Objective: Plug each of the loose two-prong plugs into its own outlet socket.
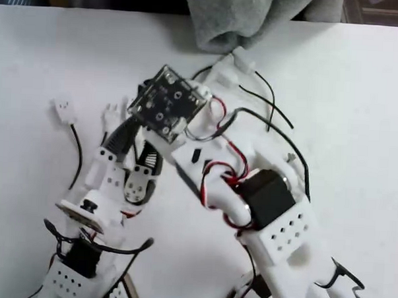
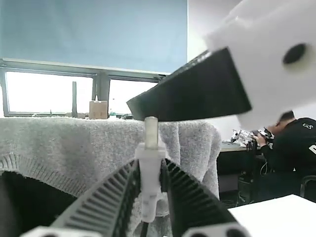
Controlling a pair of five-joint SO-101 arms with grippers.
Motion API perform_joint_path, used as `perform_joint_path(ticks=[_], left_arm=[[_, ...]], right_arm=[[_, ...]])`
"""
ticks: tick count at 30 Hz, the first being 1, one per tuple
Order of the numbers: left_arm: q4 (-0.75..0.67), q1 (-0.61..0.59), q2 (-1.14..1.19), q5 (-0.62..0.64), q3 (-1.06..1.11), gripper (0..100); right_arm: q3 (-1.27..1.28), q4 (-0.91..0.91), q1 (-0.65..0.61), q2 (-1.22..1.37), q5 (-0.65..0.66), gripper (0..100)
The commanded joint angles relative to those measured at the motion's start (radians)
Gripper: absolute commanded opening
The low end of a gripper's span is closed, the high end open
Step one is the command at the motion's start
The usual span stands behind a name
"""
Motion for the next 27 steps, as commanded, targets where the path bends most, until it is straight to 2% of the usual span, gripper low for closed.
perform_joint_path(ticks=[1,6,13,16,19,27], left_arm=[[-0.023,-0.008,-0.013,0.002,-0.044,2],[-0.023,-0.008,-0.013,0.002,-0.043,2],[-0.023,-0.008,-0.013,0.002,-0.043,2],[-0.021,-0.008,-0.013,0.002,-0.043,2],[-0.018,-0.01,-0.013,0.002,-0.043,2],[-0.023,-0.061,-0.013,0.008,-0.043,2]], right_arm=[[-0.012,-0.047,0.065,-0.002,0.005,1.9],[-0.014,-0.065,0.068,-0.01,0.055,1.9],[-0.114,0.081,-0.194,-0.042,0.08,1.9],[-0.086,0.084,-0.237,-0.028,0.077,1.9],[-0.049,0.059,-0.223,0.015,0.081,1.9],[-0.031,0.033,-0.042,0.071,0.083,1.9]])
